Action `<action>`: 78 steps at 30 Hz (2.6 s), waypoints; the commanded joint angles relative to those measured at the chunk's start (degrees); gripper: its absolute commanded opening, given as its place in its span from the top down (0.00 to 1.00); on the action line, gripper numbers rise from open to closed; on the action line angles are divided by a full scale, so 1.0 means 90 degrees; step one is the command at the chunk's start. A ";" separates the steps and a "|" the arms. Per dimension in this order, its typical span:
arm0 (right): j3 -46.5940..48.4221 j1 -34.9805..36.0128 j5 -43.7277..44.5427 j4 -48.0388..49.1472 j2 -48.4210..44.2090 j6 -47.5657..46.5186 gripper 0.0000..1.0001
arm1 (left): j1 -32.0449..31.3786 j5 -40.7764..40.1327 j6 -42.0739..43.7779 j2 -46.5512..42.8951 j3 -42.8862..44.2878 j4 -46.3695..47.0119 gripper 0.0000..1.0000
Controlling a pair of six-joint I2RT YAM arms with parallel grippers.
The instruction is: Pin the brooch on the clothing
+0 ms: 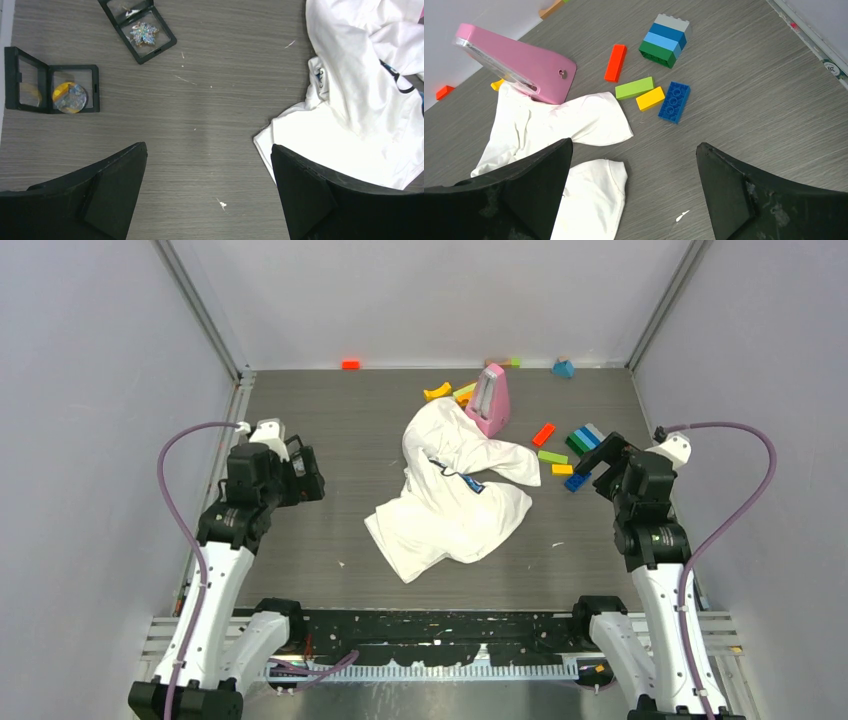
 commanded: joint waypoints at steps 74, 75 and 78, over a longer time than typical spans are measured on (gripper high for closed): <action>-0.0890 0.8564 0.3006 0.3317 0.4799 0.5033 0.50 | -0.2480 0.2251 -0.1141 0.0374 -0.0847 0.0453 0.00; -0.0912 0.8555 0.2932 0.3522 0.4823 0.5003 0.50 | -0.2480 0.2232 -0.0996 0.0403 -0.0632 0.0245 0.00; -0.0915 0.8495 0.2853 0.3679 0.4922 0.4992 0.50 | -0.2480 0.2093 -0.0504 0.0471 0.0090 -0.0343 0.00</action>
